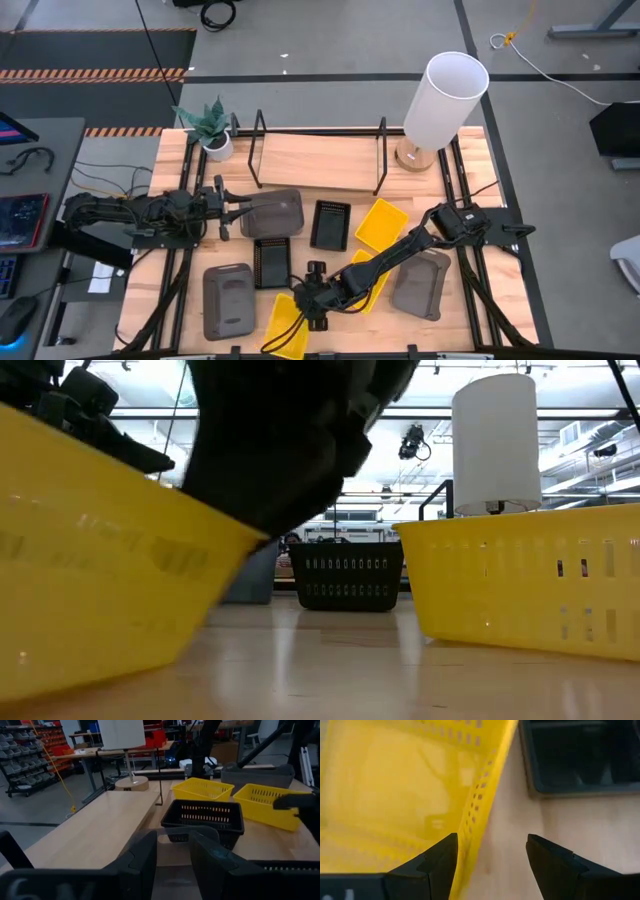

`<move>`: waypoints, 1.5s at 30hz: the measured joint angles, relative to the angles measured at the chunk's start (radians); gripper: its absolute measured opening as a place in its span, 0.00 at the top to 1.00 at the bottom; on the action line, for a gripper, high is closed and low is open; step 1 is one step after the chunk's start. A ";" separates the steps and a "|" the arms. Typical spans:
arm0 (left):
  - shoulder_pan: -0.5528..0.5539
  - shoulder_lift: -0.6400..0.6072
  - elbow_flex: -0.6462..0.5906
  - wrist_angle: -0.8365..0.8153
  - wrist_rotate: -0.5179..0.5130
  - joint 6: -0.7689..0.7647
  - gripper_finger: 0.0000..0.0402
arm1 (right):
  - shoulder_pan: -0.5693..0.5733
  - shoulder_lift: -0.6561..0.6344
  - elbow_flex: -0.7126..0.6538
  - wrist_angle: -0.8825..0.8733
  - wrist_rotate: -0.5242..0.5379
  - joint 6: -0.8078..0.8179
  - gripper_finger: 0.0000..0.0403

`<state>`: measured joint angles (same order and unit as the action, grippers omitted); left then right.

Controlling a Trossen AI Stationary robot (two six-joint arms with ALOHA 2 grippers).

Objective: Stack baskets on shelf by color
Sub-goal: Stack the bottom yellow bin on top of the middle yellow bin

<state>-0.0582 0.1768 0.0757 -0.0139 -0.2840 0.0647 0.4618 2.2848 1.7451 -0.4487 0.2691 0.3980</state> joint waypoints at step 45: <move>0.000 0.000 0.000 0.002 0.000 0.000 0.70 | -0.001 -0.366 -0.019 -0.549 0.140 0.119 0.99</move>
<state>-0.0582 0.1764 0.0757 -0.0116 -0.2844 0.0643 0.4608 1.9190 1.7261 -0.9974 0.4089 0.5169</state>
